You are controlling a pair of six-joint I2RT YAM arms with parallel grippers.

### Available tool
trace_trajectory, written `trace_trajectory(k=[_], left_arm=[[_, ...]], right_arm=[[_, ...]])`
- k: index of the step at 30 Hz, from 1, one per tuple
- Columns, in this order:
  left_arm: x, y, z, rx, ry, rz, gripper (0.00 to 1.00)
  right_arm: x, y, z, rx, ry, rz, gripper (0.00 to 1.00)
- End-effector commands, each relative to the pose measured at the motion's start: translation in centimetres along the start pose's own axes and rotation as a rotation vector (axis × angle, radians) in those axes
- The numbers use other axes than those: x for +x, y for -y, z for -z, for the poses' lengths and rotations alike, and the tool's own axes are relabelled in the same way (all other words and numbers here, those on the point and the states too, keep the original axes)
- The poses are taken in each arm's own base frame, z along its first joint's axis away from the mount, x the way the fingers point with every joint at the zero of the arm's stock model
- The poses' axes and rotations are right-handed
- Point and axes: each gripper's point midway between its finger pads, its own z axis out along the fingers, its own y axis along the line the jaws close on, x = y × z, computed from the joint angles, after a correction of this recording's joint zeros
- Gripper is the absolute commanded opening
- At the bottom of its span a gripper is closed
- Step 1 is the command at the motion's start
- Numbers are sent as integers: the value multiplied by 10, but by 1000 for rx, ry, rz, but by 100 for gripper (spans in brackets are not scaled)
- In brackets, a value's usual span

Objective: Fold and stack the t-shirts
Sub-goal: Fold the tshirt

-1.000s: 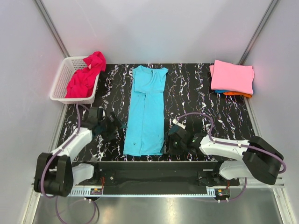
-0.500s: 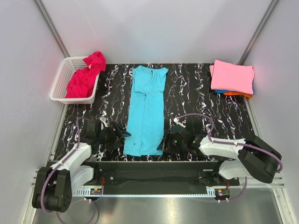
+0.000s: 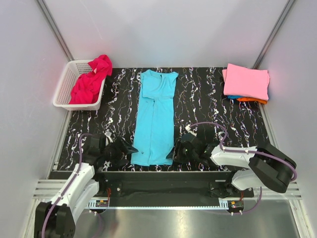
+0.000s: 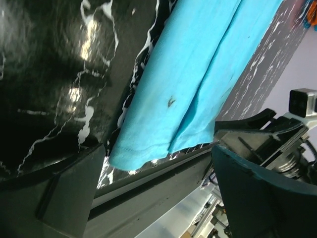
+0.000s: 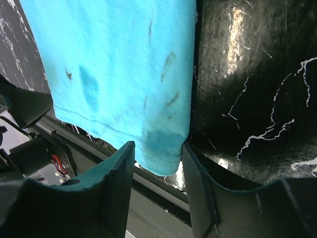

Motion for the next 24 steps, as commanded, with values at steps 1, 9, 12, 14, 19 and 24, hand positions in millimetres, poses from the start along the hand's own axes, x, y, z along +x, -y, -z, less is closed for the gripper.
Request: trace_trajectory(k=[1,9,12,14,19,24], left_arm=[[11,-14,3,-55,-14,34,92],[5,-19,3,-102,21,25,52],[4,-21,3,-116,27,24,49],[3,-22,3,-120,33,22,43],[2,-25,2,-132,39,23,32],[2,-27,1,-146,40,22,30]], right_arm=[[13,35,0,116,-34,-18,50],[16,40,-2,130,-50,-22,45],[17,40,-3,131,-56,-22,42],[19,41,-3,131,-64,-20,37],[21,42,-5,135,-73,-22,27],[25,42,-5,137,-84,-24,35]])
